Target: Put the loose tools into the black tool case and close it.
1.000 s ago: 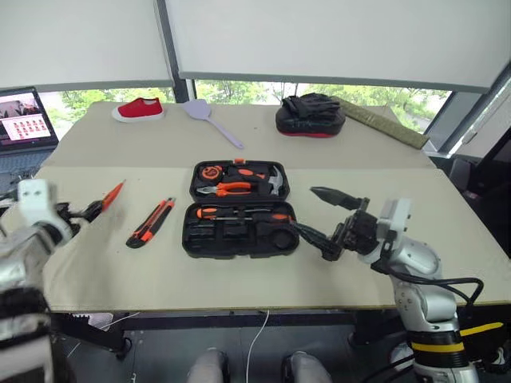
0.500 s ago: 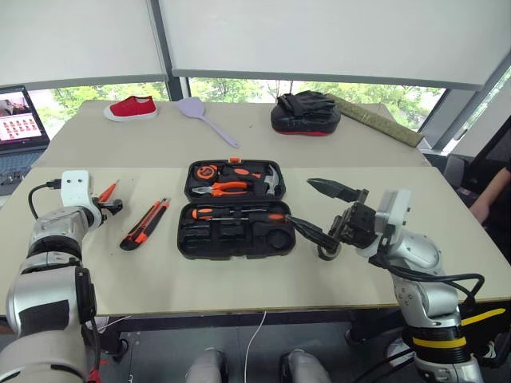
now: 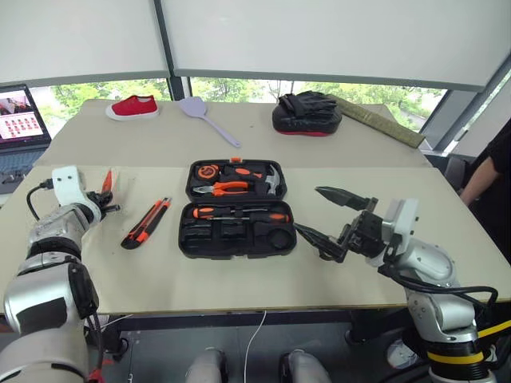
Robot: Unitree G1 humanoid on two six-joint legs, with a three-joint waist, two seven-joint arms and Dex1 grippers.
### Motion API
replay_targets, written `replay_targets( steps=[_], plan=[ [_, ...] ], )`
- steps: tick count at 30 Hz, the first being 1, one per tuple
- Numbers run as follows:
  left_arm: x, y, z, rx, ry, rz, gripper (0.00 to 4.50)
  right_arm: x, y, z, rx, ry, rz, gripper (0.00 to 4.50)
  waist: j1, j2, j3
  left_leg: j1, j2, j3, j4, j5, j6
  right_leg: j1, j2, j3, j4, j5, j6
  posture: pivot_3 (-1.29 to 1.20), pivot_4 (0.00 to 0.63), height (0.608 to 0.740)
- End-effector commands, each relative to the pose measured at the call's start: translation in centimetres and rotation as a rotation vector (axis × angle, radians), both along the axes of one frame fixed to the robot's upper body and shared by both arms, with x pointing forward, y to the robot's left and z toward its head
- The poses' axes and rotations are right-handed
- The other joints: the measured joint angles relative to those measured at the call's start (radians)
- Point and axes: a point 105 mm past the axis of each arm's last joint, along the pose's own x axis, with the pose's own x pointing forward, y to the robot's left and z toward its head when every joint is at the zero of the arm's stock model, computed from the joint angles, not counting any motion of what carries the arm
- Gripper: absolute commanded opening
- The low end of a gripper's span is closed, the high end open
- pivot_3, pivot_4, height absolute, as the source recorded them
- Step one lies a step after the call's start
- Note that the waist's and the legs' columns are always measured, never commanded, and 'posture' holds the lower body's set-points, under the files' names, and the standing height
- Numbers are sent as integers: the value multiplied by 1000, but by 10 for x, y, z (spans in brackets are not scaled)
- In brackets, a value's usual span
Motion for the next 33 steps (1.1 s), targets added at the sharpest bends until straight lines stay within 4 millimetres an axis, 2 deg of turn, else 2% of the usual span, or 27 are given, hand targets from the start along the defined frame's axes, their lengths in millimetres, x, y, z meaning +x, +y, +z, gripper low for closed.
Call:
replay_targets(
  steps=[1, 3, 4, 7, 9, 11, 13, 19, 23, 26, 29, 33],
  plan=[
    [-11, -23, 58, 88, -289, -348, 502, -7, -7, 11, -13, -47, -7, 4500, 0, 0, 0, 0, 0, 0, 0, 0, 0, 0, 0, 0, 0, 0, 0, 0, 150, 740],
    [-22, -45, 64, 146, -325, -568, 502, -8, -12, 12, -26, -43, -13, 4500, 0, 0, 0, 0, 0, 1, 0, 0, 0, 0, 0, 0, 0, 0, -1, 0, 150, 740],
    [-31, -60, 62, 233, -297, -721, 502, -9, -16, 11, -41, -38, -15, 4500, 0, 0, 0, 0, 0, 1, 0, 0, 0, 0, 0, 0, 0, 0, -1, 0, 150, 740],
    [-52, -89, 49, 398, -213, -1021, 502, -12, -24, 11, -75, -23, -9, 4500, 3, 0, 0, 0, 0, 1, 0, 0, 0, 0, 0, 1, 0, 1, -3, 0, 150, 740],
    [-63, -103, 46, 441, -192, -1146, 502, -13, -27, 12, -89, -14, -7, 4500, 5, 0, 0, 0, 0, 1, 1, 0, 0, 0, 0, 1, 0, 3, -6, 0, 150, 740],
    [-73, -133, 47, 462, -182, -1306, 502, -17, -30, 13, -127, 7, 16, 4500, 6, 0, 0, -1, 1, 1, 3, 0, 0, 0, 0, 1, 0, 2, -5, 0, 150, 740],
    [-81, -152, 35, 574, -140, -1419, 502, -20, -28, 13, -154, 23, 49, 4500, 10, 0, 0, -2, 2, 1, 5, 0, 0, 0, 0, 1, 1, -1, -2, 0, 150, 740],
    [-61, -171, 11, 740, -36, -1380, 502, -18, -18, 17, -151, 36, 80, 4500, 9, 0, 0, -1, 2, 0, 6, 0, 1, 0, 0, 1, 2, 0, -1, 0, 150, 740],
    [-51, -181, 2, 840, -27, -1374, 502, -16, -17, 18, -143, 33, 68, 4500, 9, 0, 0, -2, 1, 0, 6, 0, 1, 0, 0, 1, 2, 0, -1, 0, 150, 740],
    [-50, -185, -2, 906, -18, -1406, 502, -16, -17, 16, -133, 34, 52, 4500, 9, 0, 0, -3, 1, 0, 6, 0, 1, 0, 0, 1, 1, -1, -1, 0, 150, 740],
    [-46, -188, -2, 902, -22, -1397, 502, -18, -18, 13, -128, 39, 44, 4500, 10, 0, 0, -3, 1, 1, 6, -1, 2, 0, 0, 2, 1, -1, -1, 0, 150, 740],
    [-37, -186, -6, 940, 17, -1358, 502, -20, -18, 11, -124, 45, 39, 4500, 11, 0, 0, -3, 1, 1, 7, 0, 2, 0, 0, 2, 1, -1, -1, 0, 150, 740]
  ],
)
